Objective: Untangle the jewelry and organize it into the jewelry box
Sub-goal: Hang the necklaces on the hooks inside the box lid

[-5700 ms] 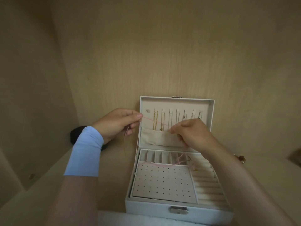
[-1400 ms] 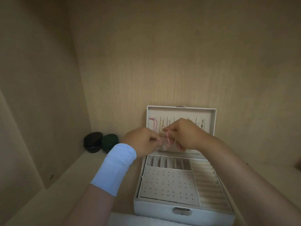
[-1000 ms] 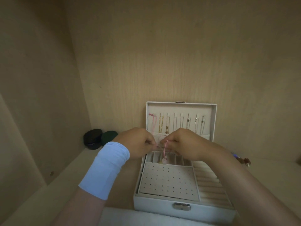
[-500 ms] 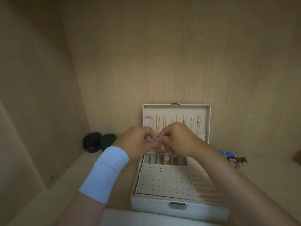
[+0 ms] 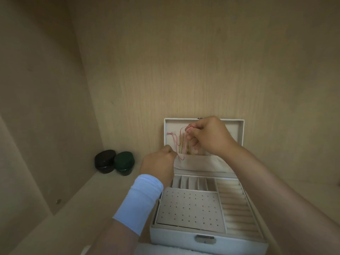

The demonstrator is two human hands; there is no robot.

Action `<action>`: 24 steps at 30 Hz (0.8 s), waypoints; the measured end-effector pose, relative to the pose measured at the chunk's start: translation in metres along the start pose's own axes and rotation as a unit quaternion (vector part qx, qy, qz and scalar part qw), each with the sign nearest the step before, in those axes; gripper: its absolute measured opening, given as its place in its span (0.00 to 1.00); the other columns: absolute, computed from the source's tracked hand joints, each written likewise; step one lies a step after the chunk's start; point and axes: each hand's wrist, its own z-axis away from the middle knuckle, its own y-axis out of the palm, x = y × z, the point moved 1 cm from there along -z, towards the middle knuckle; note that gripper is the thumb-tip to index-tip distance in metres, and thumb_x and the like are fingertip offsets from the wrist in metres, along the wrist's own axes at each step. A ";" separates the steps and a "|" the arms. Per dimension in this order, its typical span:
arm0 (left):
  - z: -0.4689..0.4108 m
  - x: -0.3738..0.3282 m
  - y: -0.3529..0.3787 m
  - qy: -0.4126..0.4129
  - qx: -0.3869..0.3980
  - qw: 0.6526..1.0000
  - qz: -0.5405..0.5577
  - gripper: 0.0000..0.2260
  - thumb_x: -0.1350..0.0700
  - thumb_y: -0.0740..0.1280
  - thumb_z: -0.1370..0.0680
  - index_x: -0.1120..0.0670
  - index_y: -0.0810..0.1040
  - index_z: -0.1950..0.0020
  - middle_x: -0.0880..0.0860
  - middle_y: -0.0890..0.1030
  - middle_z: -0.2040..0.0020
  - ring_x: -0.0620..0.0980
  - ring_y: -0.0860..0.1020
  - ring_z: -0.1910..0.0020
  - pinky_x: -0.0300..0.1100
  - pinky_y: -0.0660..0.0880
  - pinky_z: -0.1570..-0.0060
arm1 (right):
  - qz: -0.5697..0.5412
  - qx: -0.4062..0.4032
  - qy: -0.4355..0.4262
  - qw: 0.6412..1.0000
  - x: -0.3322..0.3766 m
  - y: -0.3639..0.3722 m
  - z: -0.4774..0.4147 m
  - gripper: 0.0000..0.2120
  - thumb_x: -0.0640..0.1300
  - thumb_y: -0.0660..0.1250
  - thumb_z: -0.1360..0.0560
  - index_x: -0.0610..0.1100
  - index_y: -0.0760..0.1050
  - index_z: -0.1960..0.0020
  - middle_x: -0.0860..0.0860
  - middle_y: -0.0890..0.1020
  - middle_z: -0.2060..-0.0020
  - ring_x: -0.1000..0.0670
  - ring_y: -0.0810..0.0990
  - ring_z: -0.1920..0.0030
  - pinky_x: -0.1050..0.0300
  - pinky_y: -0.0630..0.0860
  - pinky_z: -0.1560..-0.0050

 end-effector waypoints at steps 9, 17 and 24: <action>-0.013 -0.001 0.000 -0.018 -0.021 0.999 -0.021 0.15 0.65 0.64 0.26 0.55 0.74 0.40 0.53 0.72 0.44 0.53 0.76 0.65 0.46 0.79 0.61 | 0.020 0.001 -0.039 0.999 -0.009 0.012 -0.012 0.08 0.36 0.66 0.21 0.40 0.83 0.57 0.44 0.85 0.65 0.44 0.84 0.67 0.49 0.84 0.61; -0.020 0.020 0.004 0.028 -0.036 0.997 0.056 0.04 0.56 0.61 0.19 0.51 0.75 0.50 0.49 0.75 0.51 0.50 0.74 0.62 0.41 0.66 0.66 | 0.026 0.027 -0.049 0.998 -0.013 0.023 -0.018 0.09 0.34 0.66 0.22 0.42 0.83 0.57 0.39 0.85 0.65 0.43 0.85 0.66 0.50 0.84 0.63; -0.015 0.029 0.008 0.046 -0.031 0.987 0.153 0.08 0.46 0.64 0.21 0.48 0.79 0.50 0.43 0.74 0.50 0.44 0.72 0.58 0.33 0.60 0.67 | 0.237 0.084 -0.092 0.964 -0.023 0.036 -0.016 0.05 0.40 0.72 0.25 0.45 0.87 0.57 0.51 0.83 0.70 0.58 0.79 0.70 0.67 0.74 0.67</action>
